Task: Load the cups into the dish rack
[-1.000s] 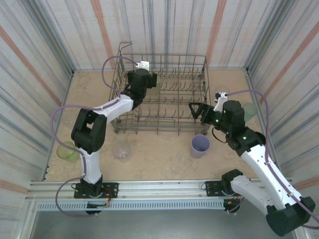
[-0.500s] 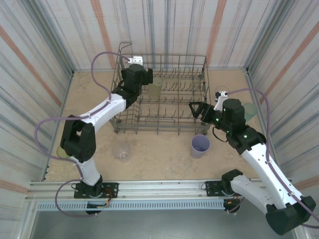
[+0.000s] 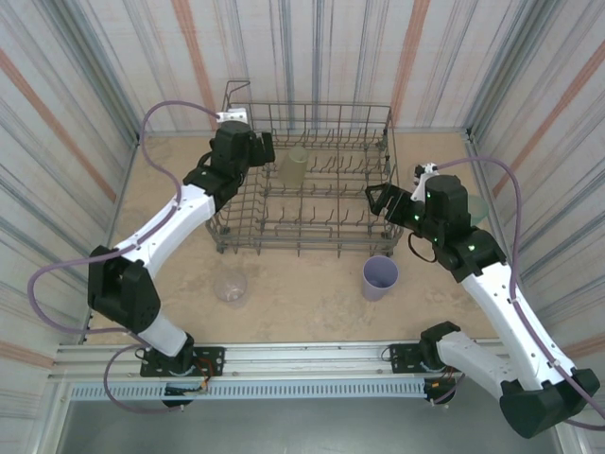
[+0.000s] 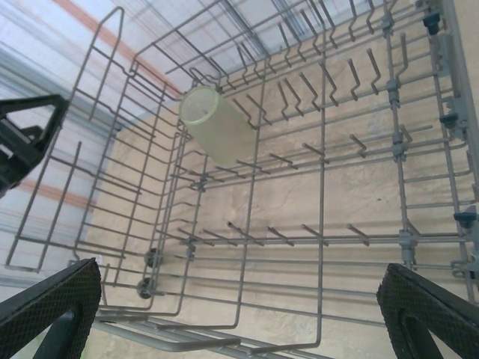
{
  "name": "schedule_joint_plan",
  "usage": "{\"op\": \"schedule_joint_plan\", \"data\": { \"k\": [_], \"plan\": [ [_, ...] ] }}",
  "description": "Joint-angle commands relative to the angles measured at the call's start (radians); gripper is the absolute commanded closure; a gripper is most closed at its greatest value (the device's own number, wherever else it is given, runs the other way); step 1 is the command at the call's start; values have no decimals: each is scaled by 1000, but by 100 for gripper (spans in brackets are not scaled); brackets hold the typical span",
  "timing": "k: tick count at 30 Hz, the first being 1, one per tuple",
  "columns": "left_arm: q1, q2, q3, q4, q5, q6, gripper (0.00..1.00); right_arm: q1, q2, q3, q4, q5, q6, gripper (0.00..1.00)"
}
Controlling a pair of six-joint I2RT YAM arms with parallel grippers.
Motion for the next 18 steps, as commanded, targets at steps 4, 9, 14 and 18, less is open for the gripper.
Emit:
{"op": "schedule_joint_plan", "data": {
  "k": [4,9,14,18],
  "plan": [
    [9,-93,-18,-122,71,-68,1,-9,8,29,-133,25,-19,1],
    [9,-135,-53,-157,89,-100,1,-9,-8,26,-261,62,10,1],
    [9,-189,-140,-153,76,-144,1,31,-6,39,-413,99,15,1],
    [9,-242,-206,-159,33,-195,1,113,-48,15,-464,152,51,1]
  ]
}}
